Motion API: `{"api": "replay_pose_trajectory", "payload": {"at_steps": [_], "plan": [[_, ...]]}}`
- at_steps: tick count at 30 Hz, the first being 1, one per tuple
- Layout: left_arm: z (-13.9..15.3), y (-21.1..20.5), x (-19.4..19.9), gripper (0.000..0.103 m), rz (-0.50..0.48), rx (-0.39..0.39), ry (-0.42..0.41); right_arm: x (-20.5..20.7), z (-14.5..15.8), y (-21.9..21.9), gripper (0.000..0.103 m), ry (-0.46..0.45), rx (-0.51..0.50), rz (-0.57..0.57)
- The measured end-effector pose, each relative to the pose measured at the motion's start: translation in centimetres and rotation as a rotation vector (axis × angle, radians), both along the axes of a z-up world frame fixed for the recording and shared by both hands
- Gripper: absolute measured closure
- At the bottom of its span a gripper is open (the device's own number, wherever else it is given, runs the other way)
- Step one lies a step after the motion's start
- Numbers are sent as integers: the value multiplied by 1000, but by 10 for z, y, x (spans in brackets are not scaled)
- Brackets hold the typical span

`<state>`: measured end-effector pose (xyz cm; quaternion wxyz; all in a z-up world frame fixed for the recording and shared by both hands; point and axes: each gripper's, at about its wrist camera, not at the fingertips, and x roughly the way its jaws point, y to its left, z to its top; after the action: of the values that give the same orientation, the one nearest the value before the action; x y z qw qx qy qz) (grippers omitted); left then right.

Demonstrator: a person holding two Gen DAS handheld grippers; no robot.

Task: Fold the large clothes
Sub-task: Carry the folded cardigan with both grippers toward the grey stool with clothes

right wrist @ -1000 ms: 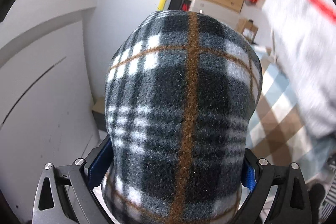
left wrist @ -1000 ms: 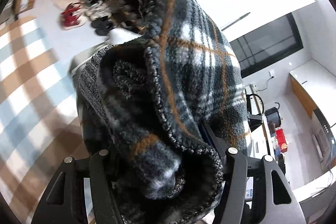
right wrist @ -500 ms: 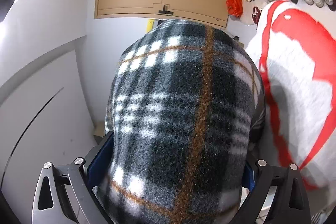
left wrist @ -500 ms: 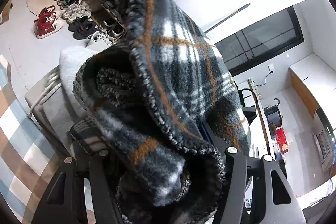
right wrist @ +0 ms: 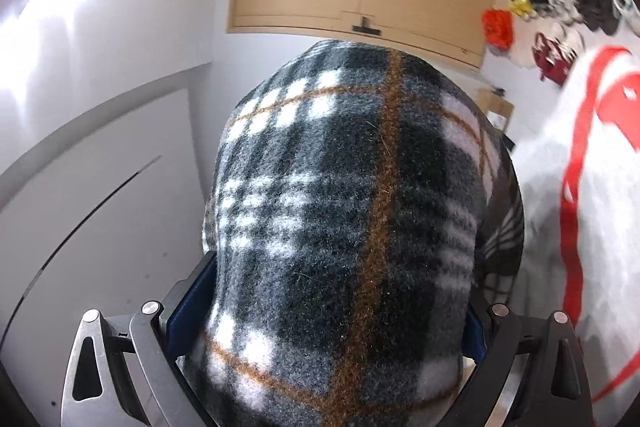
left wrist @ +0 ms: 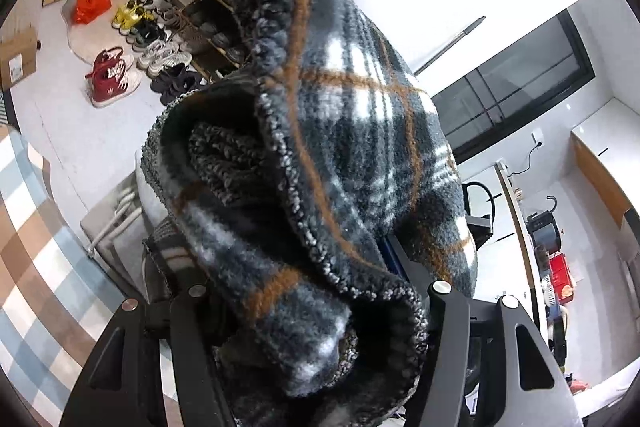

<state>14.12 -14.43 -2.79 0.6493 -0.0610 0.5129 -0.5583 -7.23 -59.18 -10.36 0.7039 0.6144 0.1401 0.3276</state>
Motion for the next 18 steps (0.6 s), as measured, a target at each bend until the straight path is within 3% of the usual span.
{"api": "replay_pose_trajectory", "payload": {"at_steps": [4, 11, 18], "plan": [[-30, -13, -9, 47, -15, -7, 21, -15, -12, -15, 3, -3, -18, -16], [-131, -25, -19, 46, 0, 51, 155, -43, -67, -34, 2, 235, -141, -28], [-149, 4, -21, 43, 63, -7, 210, -40, -36, -40, 0, 377, -343, 12]]}}
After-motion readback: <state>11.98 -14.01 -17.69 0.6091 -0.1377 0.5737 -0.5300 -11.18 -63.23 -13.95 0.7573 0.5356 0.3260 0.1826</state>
